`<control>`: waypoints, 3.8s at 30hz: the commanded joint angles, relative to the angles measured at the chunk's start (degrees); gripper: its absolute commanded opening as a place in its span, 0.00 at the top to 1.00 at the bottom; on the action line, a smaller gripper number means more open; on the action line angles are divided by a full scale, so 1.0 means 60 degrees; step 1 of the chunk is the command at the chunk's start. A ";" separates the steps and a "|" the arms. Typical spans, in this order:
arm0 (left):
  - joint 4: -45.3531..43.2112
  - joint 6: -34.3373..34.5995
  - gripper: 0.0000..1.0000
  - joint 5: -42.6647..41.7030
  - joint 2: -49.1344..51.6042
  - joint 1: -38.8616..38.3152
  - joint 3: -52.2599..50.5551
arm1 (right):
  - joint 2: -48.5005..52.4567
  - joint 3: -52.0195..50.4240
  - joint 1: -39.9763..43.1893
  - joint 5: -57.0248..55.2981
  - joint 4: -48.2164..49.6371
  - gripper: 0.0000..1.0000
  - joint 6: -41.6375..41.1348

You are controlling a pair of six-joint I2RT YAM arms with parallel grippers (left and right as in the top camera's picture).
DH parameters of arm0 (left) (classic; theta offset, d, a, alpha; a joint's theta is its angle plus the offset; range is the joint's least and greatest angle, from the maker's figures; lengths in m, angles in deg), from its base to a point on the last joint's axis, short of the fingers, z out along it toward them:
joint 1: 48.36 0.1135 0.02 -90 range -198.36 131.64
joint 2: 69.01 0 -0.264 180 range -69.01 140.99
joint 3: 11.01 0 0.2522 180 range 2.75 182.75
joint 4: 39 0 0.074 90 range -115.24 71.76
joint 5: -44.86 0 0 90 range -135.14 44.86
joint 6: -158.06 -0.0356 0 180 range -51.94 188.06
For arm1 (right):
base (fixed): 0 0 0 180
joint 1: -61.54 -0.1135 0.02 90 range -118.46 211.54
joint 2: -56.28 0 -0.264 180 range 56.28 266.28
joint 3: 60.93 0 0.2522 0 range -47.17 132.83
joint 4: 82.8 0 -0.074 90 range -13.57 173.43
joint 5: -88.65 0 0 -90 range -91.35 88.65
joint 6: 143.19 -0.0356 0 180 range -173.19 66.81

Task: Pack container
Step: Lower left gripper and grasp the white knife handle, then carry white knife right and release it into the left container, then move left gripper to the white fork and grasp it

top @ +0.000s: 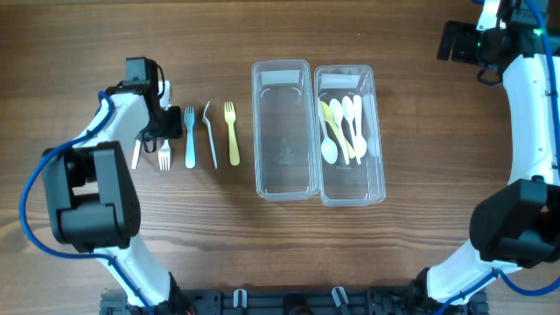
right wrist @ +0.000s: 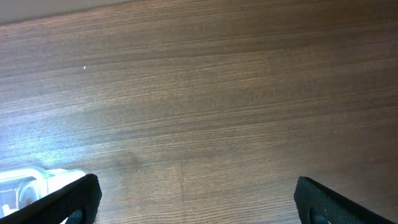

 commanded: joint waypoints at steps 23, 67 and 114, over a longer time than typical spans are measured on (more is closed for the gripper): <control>0.0073 0.0007 0.96 0.0856 -0.1020 -0.0044 0.1443 | -0.0124 0.0098 -0.0033 -0.0062 0.0022 0.00 0.0117; 0.0528 0.4881 0.31 -0.2718 -0.0787 -0.4747 0.3362 | -0.0124 0.0098 -0.0033 -0.0062 0.0022 0.00 0.0117; 0.2601 0.3920 0.54 -0.0284 0.1417 -0.2266 0.3013 | -0.0124 0.0098 -0.0033 -0.0062 0.0022 0.00 0.0117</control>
